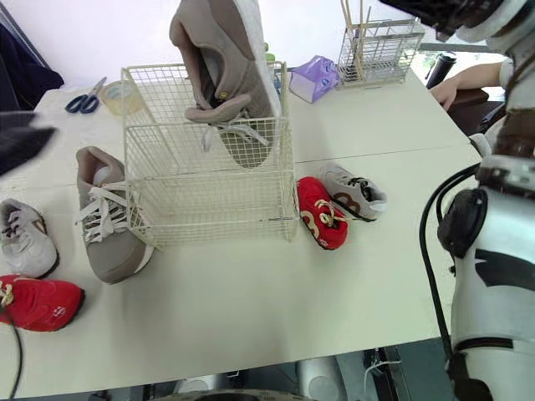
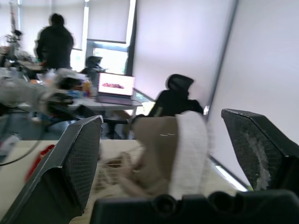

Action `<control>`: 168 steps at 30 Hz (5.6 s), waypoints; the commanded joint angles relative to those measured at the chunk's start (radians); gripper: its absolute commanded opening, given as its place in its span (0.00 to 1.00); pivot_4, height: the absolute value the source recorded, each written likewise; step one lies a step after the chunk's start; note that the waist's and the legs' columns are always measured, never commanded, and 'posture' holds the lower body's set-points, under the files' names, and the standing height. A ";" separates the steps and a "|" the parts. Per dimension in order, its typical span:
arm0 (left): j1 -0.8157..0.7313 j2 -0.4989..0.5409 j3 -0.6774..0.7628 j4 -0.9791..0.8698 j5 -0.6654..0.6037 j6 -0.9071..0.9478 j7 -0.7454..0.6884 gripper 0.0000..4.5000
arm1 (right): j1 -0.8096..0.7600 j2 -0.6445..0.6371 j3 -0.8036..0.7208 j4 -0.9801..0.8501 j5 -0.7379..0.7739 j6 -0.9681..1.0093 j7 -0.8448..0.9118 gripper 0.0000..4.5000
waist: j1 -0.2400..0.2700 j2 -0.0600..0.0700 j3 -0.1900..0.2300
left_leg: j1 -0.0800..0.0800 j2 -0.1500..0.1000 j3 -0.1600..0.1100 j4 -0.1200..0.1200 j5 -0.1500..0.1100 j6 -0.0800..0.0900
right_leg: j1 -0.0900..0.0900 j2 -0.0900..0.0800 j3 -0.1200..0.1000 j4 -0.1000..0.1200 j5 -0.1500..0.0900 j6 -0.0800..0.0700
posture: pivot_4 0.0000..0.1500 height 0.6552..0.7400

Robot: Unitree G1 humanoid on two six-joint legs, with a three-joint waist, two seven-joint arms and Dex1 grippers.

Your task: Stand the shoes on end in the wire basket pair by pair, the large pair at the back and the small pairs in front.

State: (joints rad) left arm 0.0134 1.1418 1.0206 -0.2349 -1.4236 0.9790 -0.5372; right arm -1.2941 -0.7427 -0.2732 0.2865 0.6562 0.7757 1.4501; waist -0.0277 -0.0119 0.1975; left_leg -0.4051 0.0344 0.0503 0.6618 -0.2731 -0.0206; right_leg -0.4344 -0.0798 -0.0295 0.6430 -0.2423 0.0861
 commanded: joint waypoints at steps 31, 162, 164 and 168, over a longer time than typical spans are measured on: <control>-0.768 -0.085 -0.919 1.327 0.996 -0.195 -0.785 1.00 | 0.296 -0.161 0.341 -0.706 0.109 0.042 -0.019 0.98 | 0.013 -0.012 -0.006 | -0.004 -0.001 0.000 0.006 0.001 -0.001 | -0.003 -0.001 0.000 0.006 0.000 0.000 | 1.00 1.00; -0.130 -0.159 -0.257 -0.318 0.175 -0.014 -0.085 0.99 | 0.393 -0.237 0.151 -0.391 0.117 0.091 -0.443 1.00 | 0.027 -0.015 -0.007 | -0.012 -0.001 -0.002 0.022 -0.003 0.006 | 0.000 -0.003 0.000 0.001 0.006 0.007 | 1.00 1.00; -0.139 -0.091 -0.252 -0.367 -0.067 0.011 -0.043 0.99 | 0.461 -0.283 0.149 -0.312 0.033 0.034 -0.432 1.00 | 0.034 -0.015 -0.007 | -0.011 -0.001 -0.002 0.022 -0.003 0.006 | 0.000 -0.003 0.000 0.001 0.005 0.005 | 1.00 1.00; -0.047 -0.027 -0.372 -0.578 -0.106 0.024 -0.095 0.99 | 0.632 -0.279 0.070 -0.189 -0.087 -0.169 -0.459 1.00 | 0.039 -0.007 -0.009 | -0.008 -0.001 -0.002 0.020 -0.003 0.006 | 0.007 -0.003 0.001 -0.009 0.004 0.003 | 1.00 1.00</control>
State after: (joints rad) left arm -0.0604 1.1244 0.6941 -0.7583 -1.5198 1.0006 -0.6113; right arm -0.6941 -1.0084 -0.1561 0.0922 0.6025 0.6801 0.9820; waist 0.0113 -0.0192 0.1884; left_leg -0.4128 0.0325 0.0499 0.6814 -0.2768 -0.0136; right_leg -0.4262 -0.0836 -0.0273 0.6306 -0.2373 0.0890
